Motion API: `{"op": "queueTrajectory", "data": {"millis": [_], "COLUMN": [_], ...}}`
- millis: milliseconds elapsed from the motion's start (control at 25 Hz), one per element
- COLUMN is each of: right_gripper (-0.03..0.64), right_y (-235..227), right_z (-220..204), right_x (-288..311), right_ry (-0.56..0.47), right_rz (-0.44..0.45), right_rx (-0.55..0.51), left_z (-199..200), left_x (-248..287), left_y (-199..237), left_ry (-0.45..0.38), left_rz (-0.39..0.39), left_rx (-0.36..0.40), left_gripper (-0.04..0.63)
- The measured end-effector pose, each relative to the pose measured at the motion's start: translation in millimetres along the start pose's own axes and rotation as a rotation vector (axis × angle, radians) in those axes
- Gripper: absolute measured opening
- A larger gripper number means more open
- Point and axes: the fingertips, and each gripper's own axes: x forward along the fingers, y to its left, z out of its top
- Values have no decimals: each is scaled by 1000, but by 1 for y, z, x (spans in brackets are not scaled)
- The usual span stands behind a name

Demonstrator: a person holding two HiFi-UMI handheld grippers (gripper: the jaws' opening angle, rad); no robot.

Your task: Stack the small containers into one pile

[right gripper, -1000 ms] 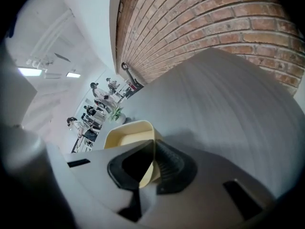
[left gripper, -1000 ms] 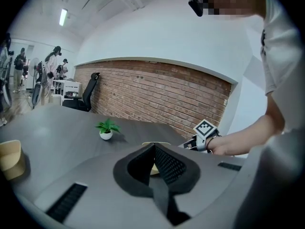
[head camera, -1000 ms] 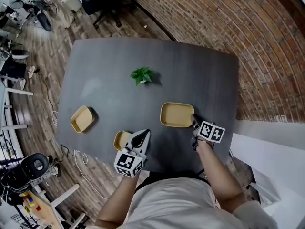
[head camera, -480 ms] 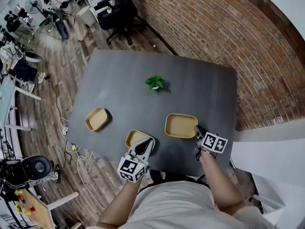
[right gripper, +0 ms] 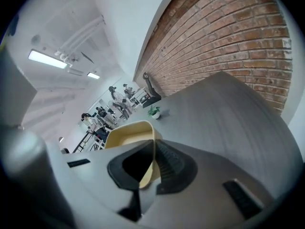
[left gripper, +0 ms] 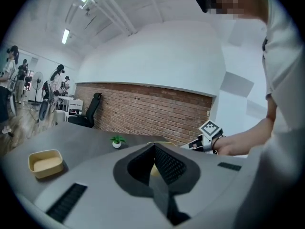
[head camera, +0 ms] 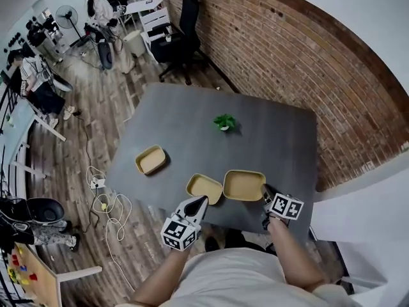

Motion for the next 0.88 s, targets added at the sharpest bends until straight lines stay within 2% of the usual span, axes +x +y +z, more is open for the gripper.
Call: {"op": "queueTrajectory", "data": {"millis": [240,480,680,880], "right_gripper": [21,21,21,21], "right_y": [31,38,35,25], "right_z": [-28,-47,-48,-30], "right_x": [-27,-41,-45,-35], "right_ry": [-23,-17,-5,8], "right_rz": [15,22,23,31], "right_rx": [-20,-28,-43,-53], "left_z": [-2,-5,-4,5], "left_x": [-50,-70,-69,-46], "left_y": [-10,-26,-24,-19], "left_ry": [-26,-38,-43,-39], "left_rz": [0,-10,1,10], "left_rx": [-1,8,3,4], "left_gripper": [11,11,11,11]}}
